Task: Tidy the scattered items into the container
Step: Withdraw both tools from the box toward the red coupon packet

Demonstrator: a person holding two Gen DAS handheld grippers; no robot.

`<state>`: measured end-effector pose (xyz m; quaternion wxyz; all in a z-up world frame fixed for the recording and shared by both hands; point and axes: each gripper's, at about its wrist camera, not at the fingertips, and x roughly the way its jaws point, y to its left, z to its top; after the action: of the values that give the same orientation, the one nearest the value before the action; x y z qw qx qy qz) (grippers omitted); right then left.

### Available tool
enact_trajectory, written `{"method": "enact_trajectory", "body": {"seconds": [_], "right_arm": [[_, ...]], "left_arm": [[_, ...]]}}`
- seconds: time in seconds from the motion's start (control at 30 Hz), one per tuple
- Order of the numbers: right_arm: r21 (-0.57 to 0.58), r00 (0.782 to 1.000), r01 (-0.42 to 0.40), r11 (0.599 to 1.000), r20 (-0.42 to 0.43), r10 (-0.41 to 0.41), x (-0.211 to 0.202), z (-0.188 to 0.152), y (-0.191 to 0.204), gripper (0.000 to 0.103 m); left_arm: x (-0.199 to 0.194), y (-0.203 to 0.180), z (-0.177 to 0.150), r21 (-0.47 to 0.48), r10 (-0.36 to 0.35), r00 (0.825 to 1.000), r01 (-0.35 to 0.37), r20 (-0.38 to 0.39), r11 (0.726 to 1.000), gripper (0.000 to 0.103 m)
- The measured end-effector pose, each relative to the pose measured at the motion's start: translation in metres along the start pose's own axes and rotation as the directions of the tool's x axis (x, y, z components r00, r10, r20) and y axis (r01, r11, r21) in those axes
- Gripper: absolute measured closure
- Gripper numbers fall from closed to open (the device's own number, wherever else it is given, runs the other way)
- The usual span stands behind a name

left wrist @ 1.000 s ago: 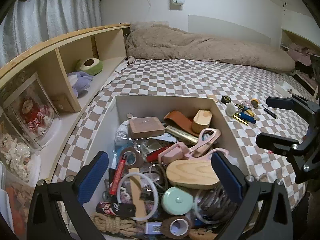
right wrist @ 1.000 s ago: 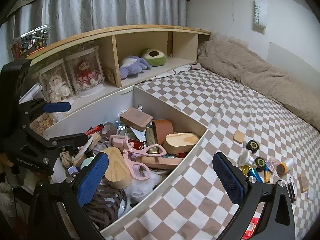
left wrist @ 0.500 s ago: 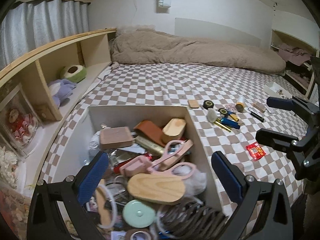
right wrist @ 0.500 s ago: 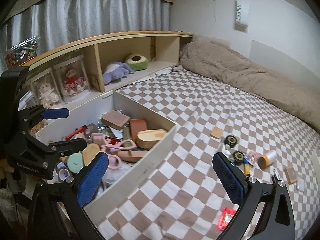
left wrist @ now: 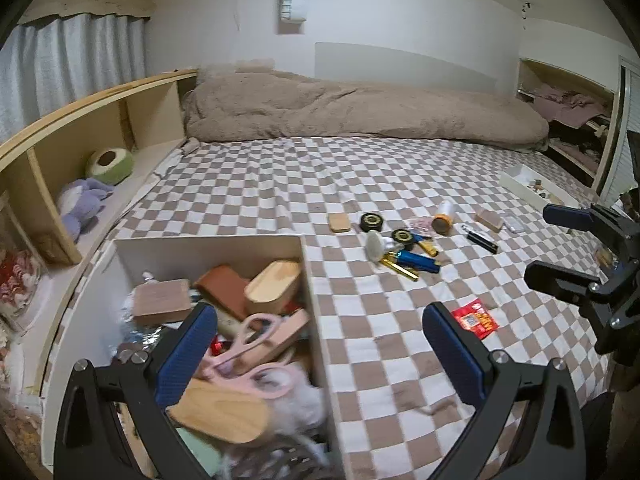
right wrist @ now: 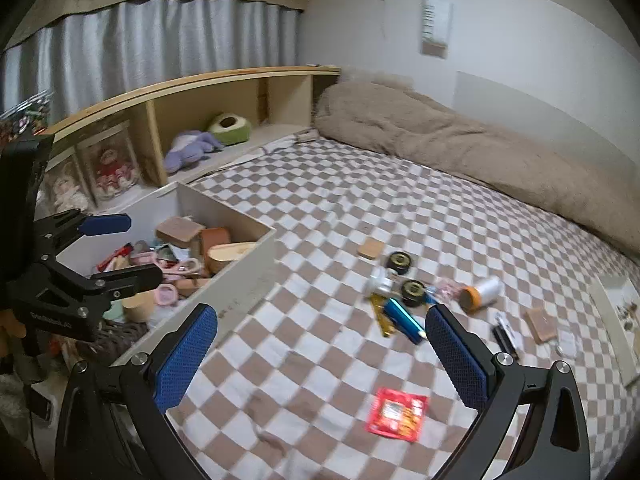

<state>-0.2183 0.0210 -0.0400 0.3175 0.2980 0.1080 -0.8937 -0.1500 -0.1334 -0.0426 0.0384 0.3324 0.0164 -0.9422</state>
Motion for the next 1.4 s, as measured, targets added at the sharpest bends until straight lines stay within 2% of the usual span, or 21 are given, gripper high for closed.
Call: {"method": "enact_trajectory", "body": {"seconds": [0.23,0.47,0.8,1.13,1.4], "right_arm": [[0.077,0.999,0.040,0.996,0.014,-0.042,-0.017,-0.015,-0.043,0.000],[0.129,0.995,0.084,0.988,0.036,-0.089,-0.036,-0.028,-0.076,0.000],[0.176,0.992,0.115,0.978,0.035,-0.123,-0.051,-0.052,-0.106,0.000],[0.221,0.987,0.151,0.964,0.025,-0.161,-0.041,-0.083,-0.127,0.000],[0.265,0.987,0.162,0.951,-0.041,-0.157,-0.013,-0.118,-0.135,0.000]], "left_arm": [[0.004,-0.035,0.006,0.032,-0.024,1.000,0.024,0.009,0.999,0.000],[0.006,-0.059,0.013,0.012,-0.042,0.998,0.041,0.041,0.999,0.000],[0.024,-0.093,0.006,0.030,-0.047,0.999,0.047,0.012,0.998,0.000],[0.063,-0.127,-0.013,0.030,-0.099,0.993,0.101,-0.068,0.994,0.000],[0.104,-0.149,-0.042,-0.021,-0.139,0.973,0.137,-0.185,0.990,0.000]]}}
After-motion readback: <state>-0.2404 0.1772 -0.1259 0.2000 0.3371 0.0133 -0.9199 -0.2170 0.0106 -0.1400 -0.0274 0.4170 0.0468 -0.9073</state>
